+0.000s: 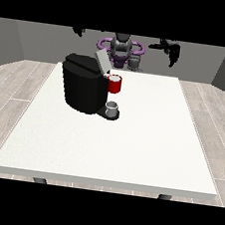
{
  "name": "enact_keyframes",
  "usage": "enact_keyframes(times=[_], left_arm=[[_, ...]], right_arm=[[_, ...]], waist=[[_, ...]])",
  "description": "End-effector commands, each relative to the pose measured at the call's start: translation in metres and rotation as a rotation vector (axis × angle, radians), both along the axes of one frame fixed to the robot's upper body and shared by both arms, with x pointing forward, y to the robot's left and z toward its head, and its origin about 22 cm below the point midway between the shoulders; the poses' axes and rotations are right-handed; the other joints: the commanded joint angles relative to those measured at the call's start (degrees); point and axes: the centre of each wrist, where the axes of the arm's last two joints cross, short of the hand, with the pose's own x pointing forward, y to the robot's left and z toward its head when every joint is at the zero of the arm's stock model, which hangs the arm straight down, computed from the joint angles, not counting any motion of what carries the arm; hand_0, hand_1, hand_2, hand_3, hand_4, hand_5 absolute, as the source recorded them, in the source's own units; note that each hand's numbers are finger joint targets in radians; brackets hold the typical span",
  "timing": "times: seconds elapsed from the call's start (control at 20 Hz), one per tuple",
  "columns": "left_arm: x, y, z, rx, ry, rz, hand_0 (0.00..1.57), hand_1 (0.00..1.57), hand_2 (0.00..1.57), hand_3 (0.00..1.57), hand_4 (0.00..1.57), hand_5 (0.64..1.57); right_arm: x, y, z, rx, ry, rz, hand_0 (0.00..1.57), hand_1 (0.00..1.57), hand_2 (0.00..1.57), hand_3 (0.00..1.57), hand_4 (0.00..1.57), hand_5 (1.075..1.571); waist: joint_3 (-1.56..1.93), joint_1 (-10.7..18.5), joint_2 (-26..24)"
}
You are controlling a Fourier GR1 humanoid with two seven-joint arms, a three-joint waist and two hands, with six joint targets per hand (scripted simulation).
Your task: Insert the coffee pod into the coffee machine and close the lid
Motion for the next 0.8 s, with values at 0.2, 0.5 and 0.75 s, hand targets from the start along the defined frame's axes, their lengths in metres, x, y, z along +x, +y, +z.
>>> enact_keyframes(times=[0.2,0.5,0.75], left_arm=[[-0.013,-0.008,0.022,-0.052,-0.043,-0.035,0.00,0.00,0.00,0.00,0.22,1.571],[-0.027,-0.007,0.026,-0.067,-0.048,0.043,0.00,0.00,0.00,0.00,0.00,1.571],[-0.037,0.006,0.044,-0.077,-0.109,0.052,0.00,0.00,0.00,0.00,0.00,1.571]], right_arm=[[0.019,-0.004,0.002,-0.008,0.014,0.009,0.00,0.00,0.00,0.00,0.00,1.571],[0.040,0.012,0.019,0.029,0.007,0.062,0.00,0.00,0.00,0.00,0.00,1.571],[0.047,-0.002,0.005,0.038,-0.020,0.045,0.00,0.00,0.00,0.00,0.00,1.571]], waist=[[0.01,3.2,2.9],[-0.01,1.5,6.5],[0.00,1.6,10.0]])
